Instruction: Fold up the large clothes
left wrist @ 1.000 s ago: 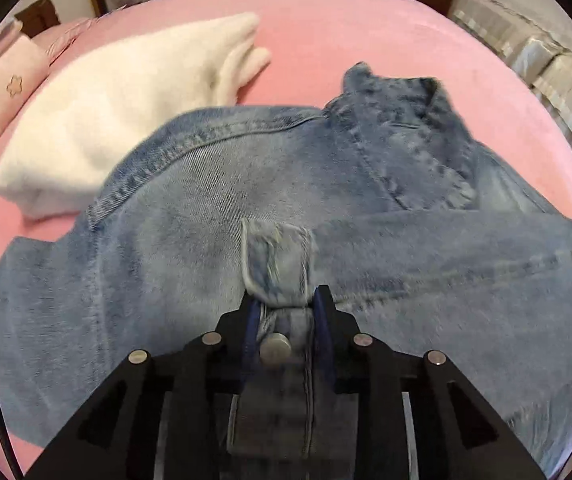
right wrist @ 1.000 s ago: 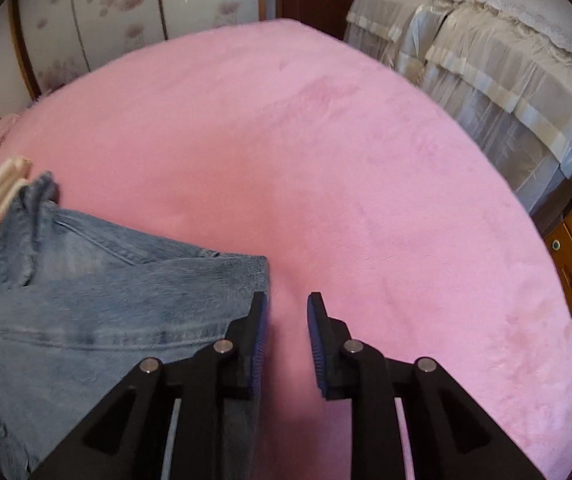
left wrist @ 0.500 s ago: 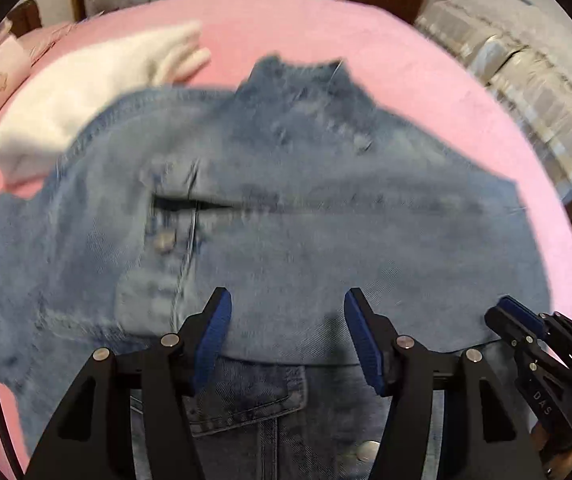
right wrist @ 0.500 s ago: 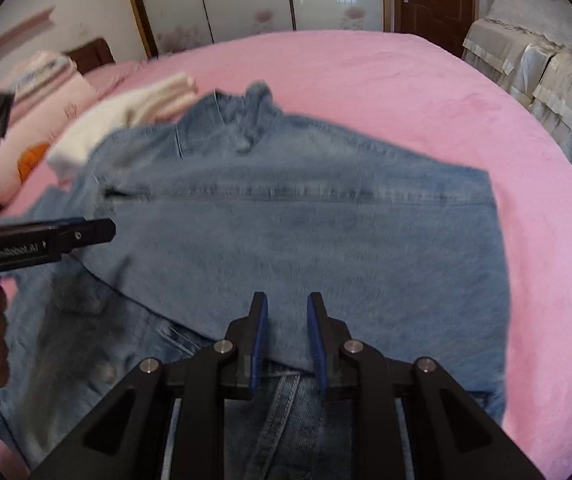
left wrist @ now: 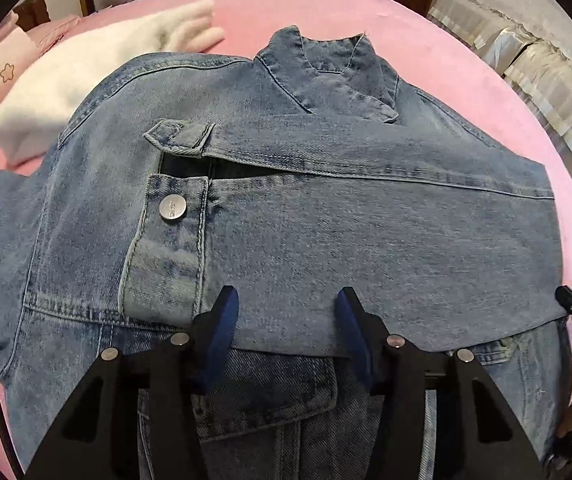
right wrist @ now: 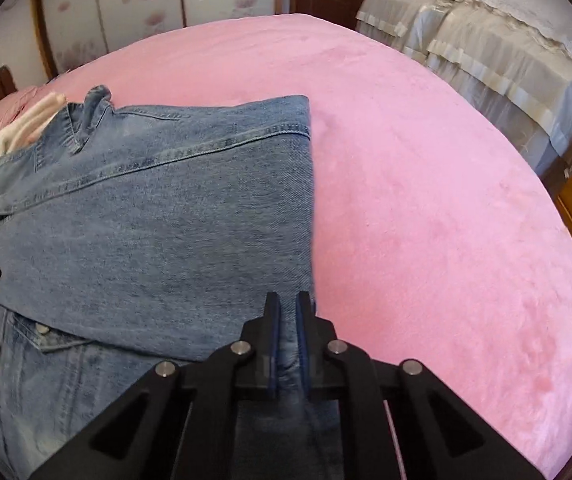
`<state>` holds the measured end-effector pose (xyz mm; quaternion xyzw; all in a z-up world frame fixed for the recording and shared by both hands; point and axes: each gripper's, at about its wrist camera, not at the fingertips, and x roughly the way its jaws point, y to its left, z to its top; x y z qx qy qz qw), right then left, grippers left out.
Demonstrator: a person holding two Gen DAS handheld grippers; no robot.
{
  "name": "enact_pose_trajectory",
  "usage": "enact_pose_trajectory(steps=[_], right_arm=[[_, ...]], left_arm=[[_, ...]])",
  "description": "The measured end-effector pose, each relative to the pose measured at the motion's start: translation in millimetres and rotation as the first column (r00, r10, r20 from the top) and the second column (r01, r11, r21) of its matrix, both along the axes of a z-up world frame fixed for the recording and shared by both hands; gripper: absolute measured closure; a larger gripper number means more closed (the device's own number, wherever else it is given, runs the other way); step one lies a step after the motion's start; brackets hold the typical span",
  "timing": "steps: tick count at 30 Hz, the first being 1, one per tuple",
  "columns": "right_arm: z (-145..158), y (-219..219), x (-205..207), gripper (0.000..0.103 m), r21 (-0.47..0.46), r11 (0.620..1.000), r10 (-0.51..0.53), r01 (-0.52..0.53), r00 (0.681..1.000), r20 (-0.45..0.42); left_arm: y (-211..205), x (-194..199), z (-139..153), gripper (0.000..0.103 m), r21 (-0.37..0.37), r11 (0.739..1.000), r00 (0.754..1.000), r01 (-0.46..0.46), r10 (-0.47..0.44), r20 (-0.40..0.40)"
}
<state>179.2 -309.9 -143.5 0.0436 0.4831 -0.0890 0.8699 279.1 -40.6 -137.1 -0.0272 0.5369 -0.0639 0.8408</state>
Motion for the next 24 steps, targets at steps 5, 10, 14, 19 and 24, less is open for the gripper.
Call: enact_pose_trajectory(steps=[5,10,14,19,24], right_arm=[[19.8,-11.7,-14.6,0.082,0.14,0.989,-0.056,0.053,0.998,0.015],[39.4,-1.3,-38.4,0.065,0.15,0.986,-0.079,0.072,0.996,0.042],[52.5,10.2,-55.0,0.065,0.167,0.984,-0.066,0.055,0.996,0.058],[67.8,27.0,-76.7,0.065,0.19,0.981,-0.04,0.024,0.996,0.079],[83.4,53.6,-96.2,0.065,0.223,0.974,0.017,-0.037,0.996,0.089]], left_arm=[[-5.7,-10.7,17.2,0.041,0.017,1.0,1.0,-0.002,0.002,0.013],[-6.7,-33.8,43.5,0.034,0.033,0.999,0.999,-0.001,0.0,0.043],[-10.2,-52.9,62.1,0.034,0.053,0.999,0.998,0.01,-0.013,0.06],[-9.9,-78.6,83.2,0.034,0.053,0.999,0.998,0.009,-0.013,0.069],[-0.7,-106.7,101.1,0.034,0.01,1.0,0.997,0.014,-0.014,0.07]])
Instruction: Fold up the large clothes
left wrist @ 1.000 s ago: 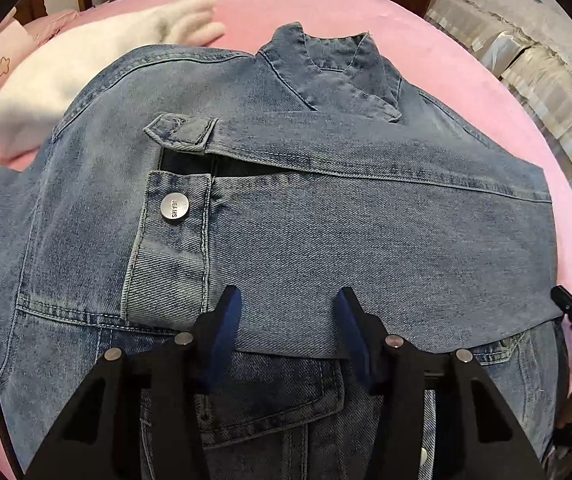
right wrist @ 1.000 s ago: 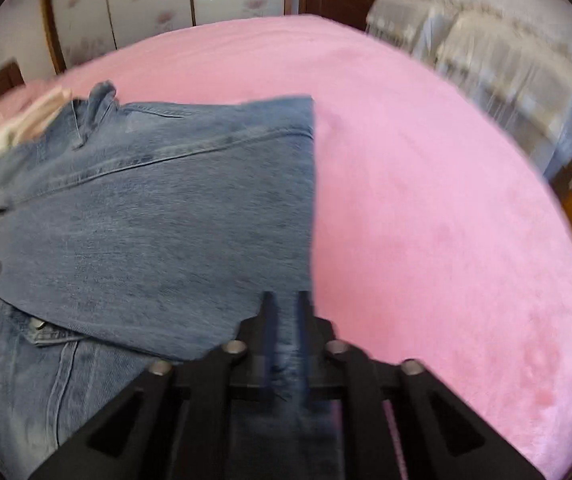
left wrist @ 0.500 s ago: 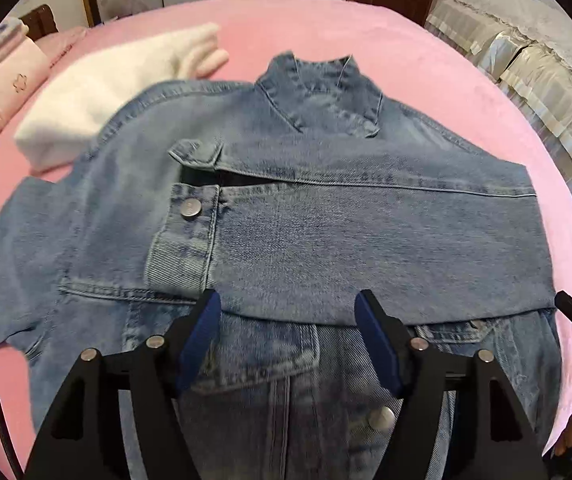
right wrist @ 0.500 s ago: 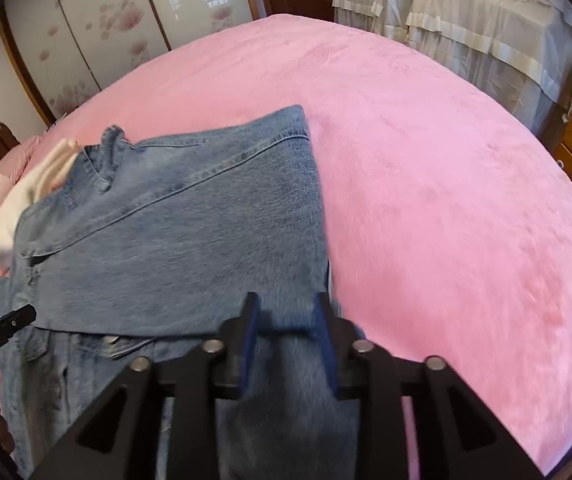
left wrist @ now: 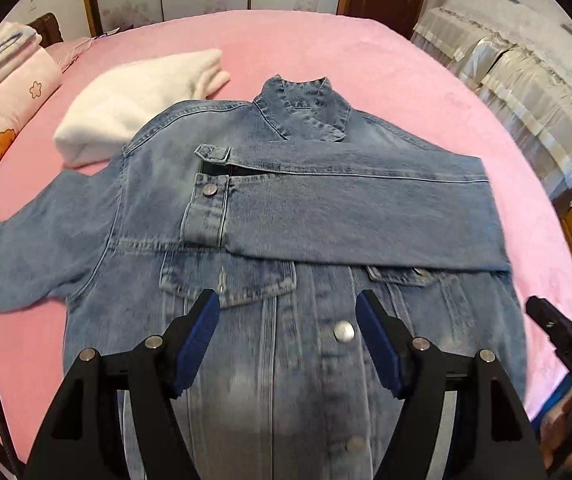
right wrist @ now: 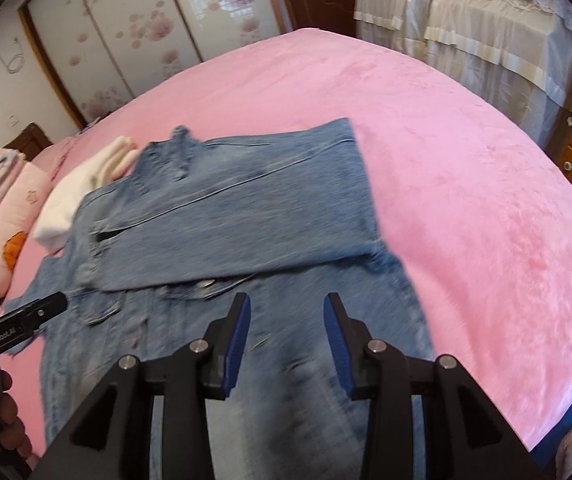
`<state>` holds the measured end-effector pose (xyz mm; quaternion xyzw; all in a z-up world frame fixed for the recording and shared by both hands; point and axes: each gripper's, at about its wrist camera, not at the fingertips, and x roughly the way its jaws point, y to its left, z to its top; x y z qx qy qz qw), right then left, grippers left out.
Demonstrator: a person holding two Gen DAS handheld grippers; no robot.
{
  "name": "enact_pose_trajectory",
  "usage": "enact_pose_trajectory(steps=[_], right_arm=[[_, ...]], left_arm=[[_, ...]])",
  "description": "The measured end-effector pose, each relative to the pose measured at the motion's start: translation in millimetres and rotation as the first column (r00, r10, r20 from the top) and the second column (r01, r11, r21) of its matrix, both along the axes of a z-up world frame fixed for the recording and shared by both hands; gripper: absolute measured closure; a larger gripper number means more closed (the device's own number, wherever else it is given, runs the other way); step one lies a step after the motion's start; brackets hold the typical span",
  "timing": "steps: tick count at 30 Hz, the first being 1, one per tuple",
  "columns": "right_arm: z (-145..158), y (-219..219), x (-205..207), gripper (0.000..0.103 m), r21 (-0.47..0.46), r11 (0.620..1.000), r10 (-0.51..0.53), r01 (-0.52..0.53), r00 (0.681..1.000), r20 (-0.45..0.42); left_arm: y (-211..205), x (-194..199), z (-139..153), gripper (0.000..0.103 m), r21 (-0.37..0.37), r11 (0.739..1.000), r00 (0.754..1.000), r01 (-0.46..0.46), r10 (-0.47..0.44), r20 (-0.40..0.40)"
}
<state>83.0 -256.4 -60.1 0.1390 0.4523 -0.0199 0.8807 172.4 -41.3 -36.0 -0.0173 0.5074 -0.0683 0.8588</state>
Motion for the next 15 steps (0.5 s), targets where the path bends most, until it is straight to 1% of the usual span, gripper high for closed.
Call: enact_pose_trajectory(steps=[6,10,15], right_arm=[[19.7,48.6,-21.1,0.065,-0.017,0.994,0.105,-0.105,0.994,0.021],[31.3,85.1,-32.4,0.065,-0.028,0.985,0.171,-0.17,0.985,0.037],[44.2,131.9,-41.8,0.065,-0.036,0.97,0.243,-0.241,0.968,0.058]], left_arm=[[27.3,-42.5,26.0,0.034,-0.008,1.0,1.0,0.003,-0.003,0.018],[64.6,-67.1,40.8,0.034,0.0,1.0,0.999,-0.028,0.028,0.024],[123.2,-92.9,54.0,0.034,0.008,0.996,0.996,-0.093,0.093,0.016]])
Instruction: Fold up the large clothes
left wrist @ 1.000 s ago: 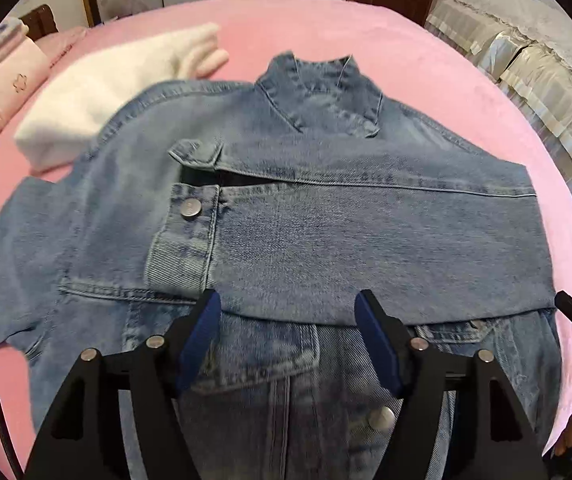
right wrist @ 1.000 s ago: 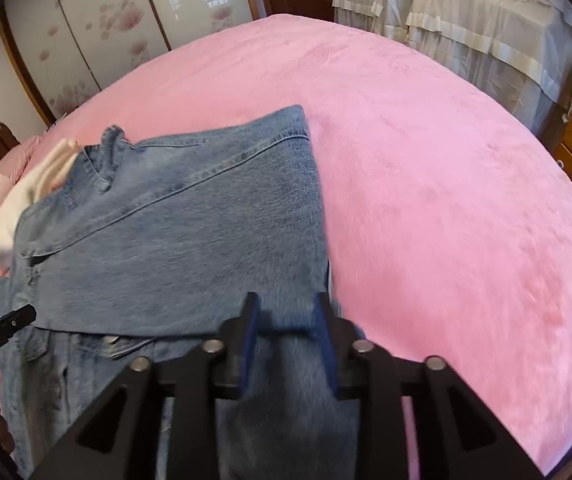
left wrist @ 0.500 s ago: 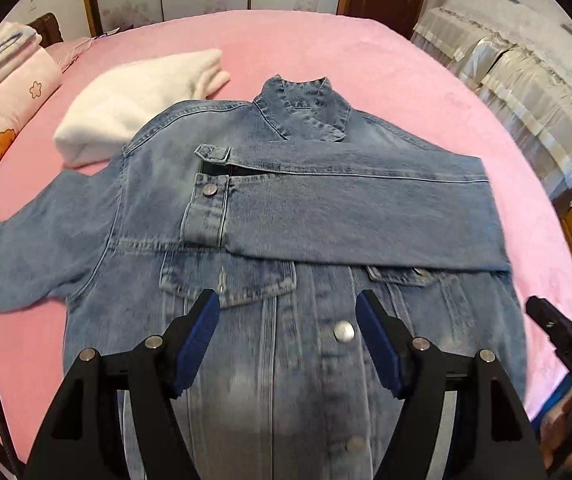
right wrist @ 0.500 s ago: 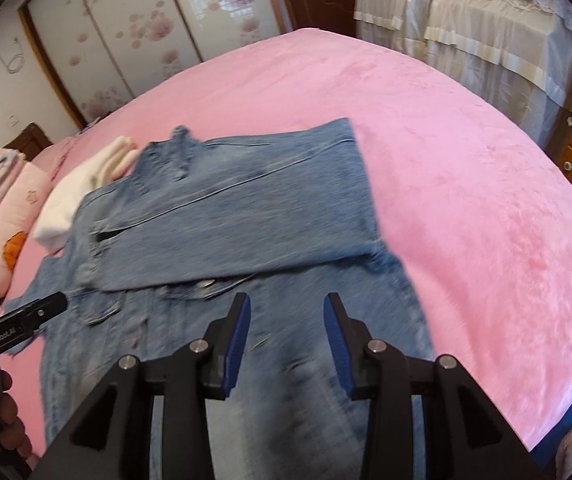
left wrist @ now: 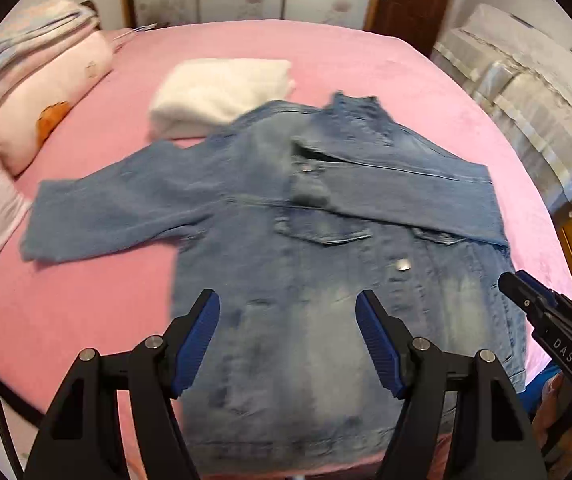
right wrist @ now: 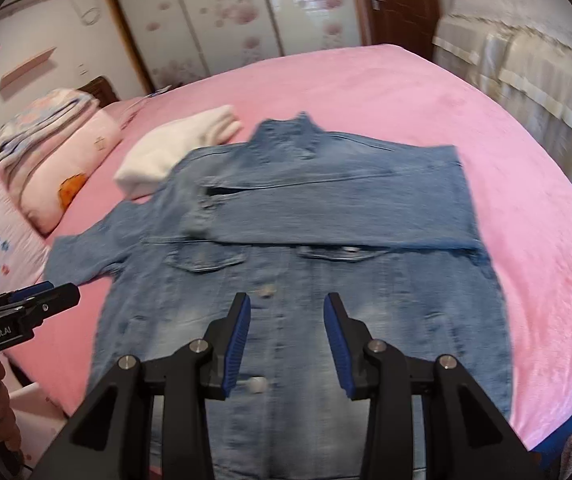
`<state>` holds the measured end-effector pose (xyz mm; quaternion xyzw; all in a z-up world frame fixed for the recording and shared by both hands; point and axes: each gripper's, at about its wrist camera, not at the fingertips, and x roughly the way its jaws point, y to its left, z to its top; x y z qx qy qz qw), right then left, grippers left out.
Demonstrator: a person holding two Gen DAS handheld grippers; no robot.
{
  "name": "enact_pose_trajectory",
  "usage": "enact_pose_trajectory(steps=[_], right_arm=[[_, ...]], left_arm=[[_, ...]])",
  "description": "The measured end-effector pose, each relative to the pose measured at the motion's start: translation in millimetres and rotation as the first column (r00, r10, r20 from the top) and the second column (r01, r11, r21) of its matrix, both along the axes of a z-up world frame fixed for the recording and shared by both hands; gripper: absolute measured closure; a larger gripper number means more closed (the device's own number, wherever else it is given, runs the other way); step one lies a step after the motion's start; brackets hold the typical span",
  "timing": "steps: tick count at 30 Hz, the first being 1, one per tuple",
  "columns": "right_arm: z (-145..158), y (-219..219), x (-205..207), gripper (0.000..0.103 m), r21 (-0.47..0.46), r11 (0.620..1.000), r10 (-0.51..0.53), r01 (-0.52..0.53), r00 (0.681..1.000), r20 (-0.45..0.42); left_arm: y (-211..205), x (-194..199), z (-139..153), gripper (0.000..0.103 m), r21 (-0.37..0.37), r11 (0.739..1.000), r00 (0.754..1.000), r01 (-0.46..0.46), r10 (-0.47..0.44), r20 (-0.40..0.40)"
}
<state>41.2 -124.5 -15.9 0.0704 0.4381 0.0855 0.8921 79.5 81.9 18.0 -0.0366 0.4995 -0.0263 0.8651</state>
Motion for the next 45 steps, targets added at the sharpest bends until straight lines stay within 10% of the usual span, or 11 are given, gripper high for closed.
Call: enact_pose_trajectory(steps=[11,18,21,29,34,38,42,45], right_arm=[[9.7,115.4,-0.8,0.065,-0.046,0.981,0.191,-0.19,0.981,0.018],[0.5,182.4,29.1,0.065,-0.091,0.96,0.266,-0.264,0.964,0.007],[1.1,205.8,43.5,0.065,-0.085,0.956,0.284,-0.282,0.959,0.013],[-16.4,244.5,63.6,0.065,-0.063,0.945,0.322,-0.322,0.947,-0.011],[-42.9,246.0,68.3,0.065,-0.071,0.943,0.321,-0.326,0.944,-0.076],[-60.9,236.5,73.1,0.065,-0.061,0.95,0.299,-0.307,0.947,-0.115],[-75.5,228.8,82.7,0.065,-0.058,0.955,0.281,-0.291,0.949,-0.142],[-79.5,227.0,96.9,0.065,-0.082,0.958,0.263,-0.274,0.957,-0.124]], left_arm=[[156.3,-15.5,5.8,0.033,-0.039,0.98,0.981,-0.193,0.191,-0.038],[273.8,8.8,-30.7,0.033,-0.131,0.917,0.922,-0.377,0.358,-0.147],[325.2,19.9,-56.4,0.033,-0.233,0.848,0.876,-0.477,0.436,-0.206],[428.6,42.7,-146.0,0.033,-0.416,0.524,0.665,-0.743,0.649,-0.37],[442.7,57.6,-174.3,0.033,-0.496,0.422,0.636,-0.759,0.644,-0.425],[430.8,73.7,-176.3,0.033,-0.526,0.436,0.668,-0.73,0.62,-0.411],[428.0,84.0,-172.2,0.041,-0.466,0.432,0.616,-0.772,0.69,-0.38],[421.9,94.8,-175.7,0.076,-0.395,0.461,0.598,-0.794,0.707,-0.378]])
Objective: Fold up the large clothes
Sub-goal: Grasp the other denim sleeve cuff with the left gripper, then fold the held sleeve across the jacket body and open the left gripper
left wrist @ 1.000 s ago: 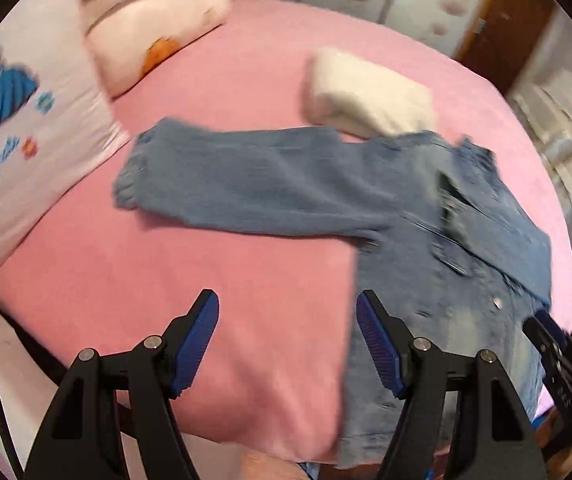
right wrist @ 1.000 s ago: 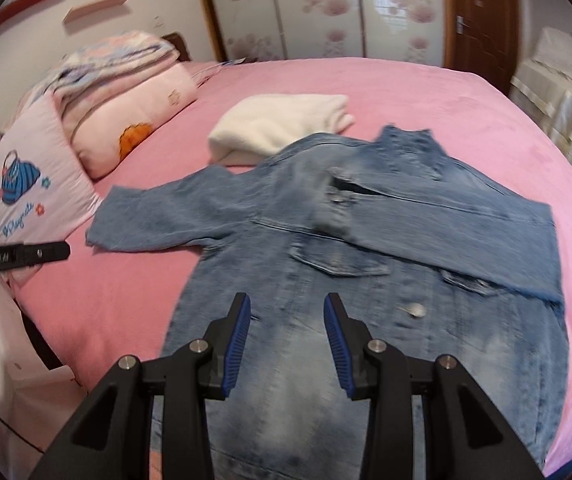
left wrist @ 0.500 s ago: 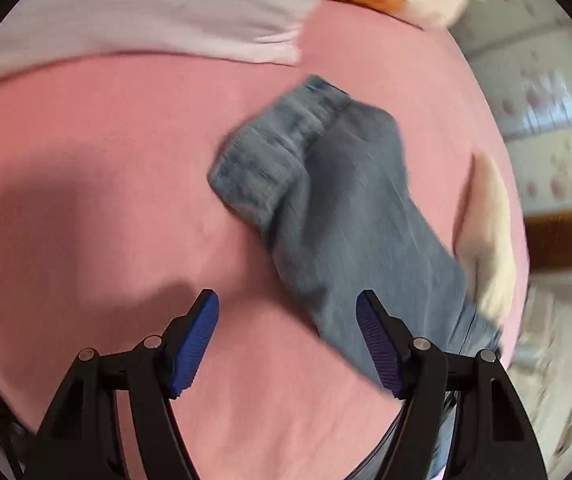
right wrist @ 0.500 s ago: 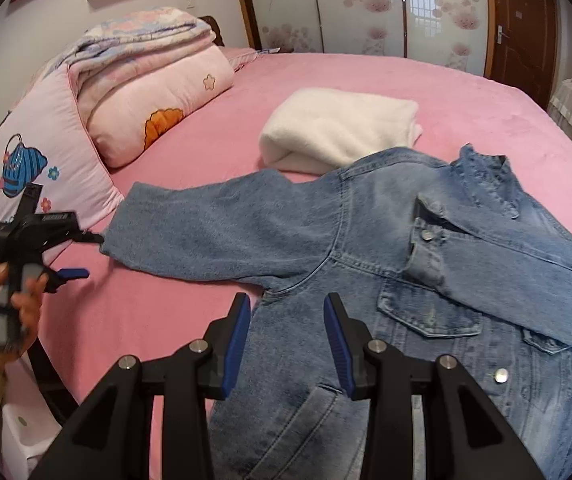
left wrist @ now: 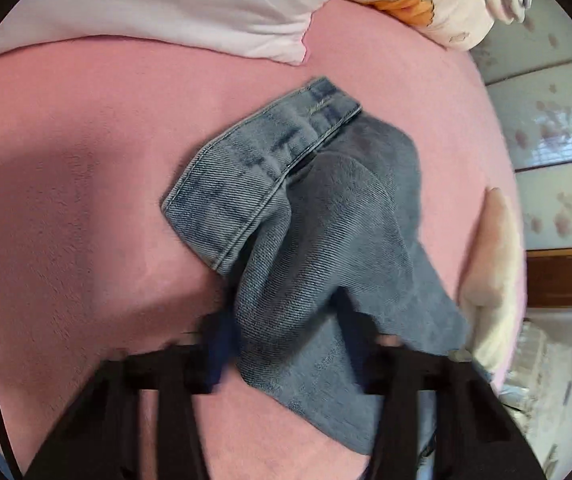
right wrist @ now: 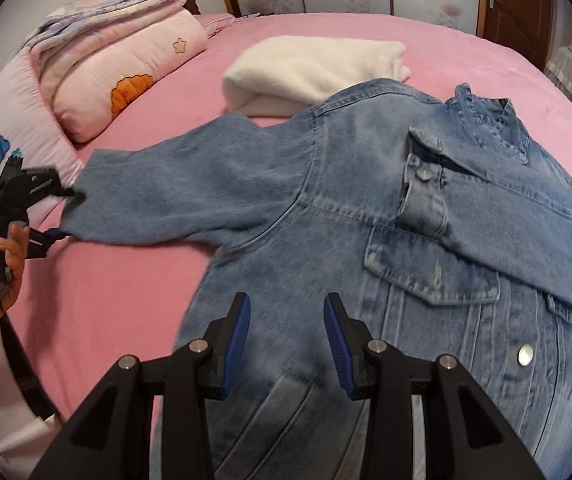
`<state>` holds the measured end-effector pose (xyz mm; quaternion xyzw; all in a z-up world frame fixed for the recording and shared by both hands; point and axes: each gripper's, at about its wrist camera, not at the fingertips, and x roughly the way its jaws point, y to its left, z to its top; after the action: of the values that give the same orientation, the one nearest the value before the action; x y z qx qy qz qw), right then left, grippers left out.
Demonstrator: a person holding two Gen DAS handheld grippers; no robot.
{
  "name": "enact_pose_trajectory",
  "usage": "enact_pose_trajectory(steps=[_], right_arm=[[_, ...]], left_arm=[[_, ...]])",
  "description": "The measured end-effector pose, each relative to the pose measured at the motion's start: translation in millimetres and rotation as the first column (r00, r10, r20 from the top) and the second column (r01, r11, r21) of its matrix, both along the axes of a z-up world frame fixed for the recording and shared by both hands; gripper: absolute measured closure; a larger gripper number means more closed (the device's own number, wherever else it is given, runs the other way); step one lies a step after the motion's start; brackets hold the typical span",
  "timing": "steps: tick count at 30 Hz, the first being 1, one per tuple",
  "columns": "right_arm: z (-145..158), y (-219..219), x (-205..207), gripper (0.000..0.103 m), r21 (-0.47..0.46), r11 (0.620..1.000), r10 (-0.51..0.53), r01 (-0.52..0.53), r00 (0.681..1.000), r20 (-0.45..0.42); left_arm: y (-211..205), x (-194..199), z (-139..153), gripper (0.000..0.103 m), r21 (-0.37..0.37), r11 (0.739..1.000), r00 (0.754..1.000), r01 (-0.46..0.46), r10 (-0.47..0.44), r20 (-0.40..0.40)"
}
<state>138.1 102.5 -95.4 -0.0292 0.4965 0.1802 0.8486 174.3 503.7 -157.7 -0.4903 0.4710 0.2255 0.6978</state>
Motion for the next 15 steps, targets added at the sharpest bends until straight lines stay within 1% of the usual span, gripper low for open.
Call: enact_pose_trajectory(steps=[1,2,4,5,7,8,9,11,12,13,14,15], right_arm=[[-0.9,-1.0,6.2,0.065,-0.009,1.0,-0.011,0.011,1.0,0.005],[-1.1,-2.5,10.6,0.065,-0.009,1.0,-0.02,0.02,1.0,0.006],[-0.3,-9.5,18.2,0.065,0.017,0.999,-0.042,0.042,0.999,-0.003],[0.4,-14.4,19.8,0.065,0.035,0.998,-0.052,0.052,0.999,-0.008],[0.5,-25.6,19.2,0.065,0.055,0.996,-0.067,0.068,0.998,-0.01],[-0.7,-32.8,18.0,0.065,0.059,0.995,-0.076,0.076,0.997,-0.011],[-2.6,-42.2,16.0,0.065,0.06,0.994,-0.089,0.09,0.996,-0.017],[-6.6,-60.8,12.0,0.065,0.064,0.991,-0.118,0.12,0.992,-0.037],[-8.7,-73.9,9.3,0.065,0.069,0.987,-0.139,0.142,0.989,-0.051],[-10.1,-87.5,6.2,0.065,0.071,0.984,-0.161,0.165,0.985,-0.062],[-11.1,-106.3,1.7,0.065,0.072,0.978,-0.193,0.198,0.979,-0.069],[-11.5,-120.0,-1.7,0.065,0.071,0.972,-0.218,0.222,0.973,-0.071]], left_arm=[[-3.4,3.3,2.2,0.085,0.035,0.999,1.0,0.019,-0.019,-0.015],[-11.9,7.8,9.1,0.09,0.102,0.994,0.999,0.05,-0.048,-0.025],[-26.0,13.7,25.5,0.092,0.217,0.971,0.994,0.104,-0.097,-0.042],[-40.3,18.9,40.2,0.093,0.301,0.943,0.99,0.14,-0.131,-0.051],[-64.8,27.2,67.6,0.093,0.405,0.893,0.98,0.193,-0.194,-0.04],[-87.5,34.7,88.0,0.093,0.46,0.855,0.965,0.239,-0.262,-0.013],[-105.3,40.7,102.1,0.093,0.492,0.828,0.95,0.269,-0.312,0.005],[-156.2,56.2,135.5,0.093,0.575,0.744,0.899,0.34,-0.436,0.032],[-197.5,64.6,155.0,0.093,0.627,0.677,0.85,0.386,-0.525,0.044],[-220.6,67.3,164.1,0.093,0.649,0.643,0.82,0.408,-0.571,0.051],[-256.4,70.5,175.2,0.093,0.673,0.593,0.768,0.442,-0.638,0.058],[-302.6,74.6,184.0,0.093,0.691,0.538,0.696,0.483,-0.715,0.07]])
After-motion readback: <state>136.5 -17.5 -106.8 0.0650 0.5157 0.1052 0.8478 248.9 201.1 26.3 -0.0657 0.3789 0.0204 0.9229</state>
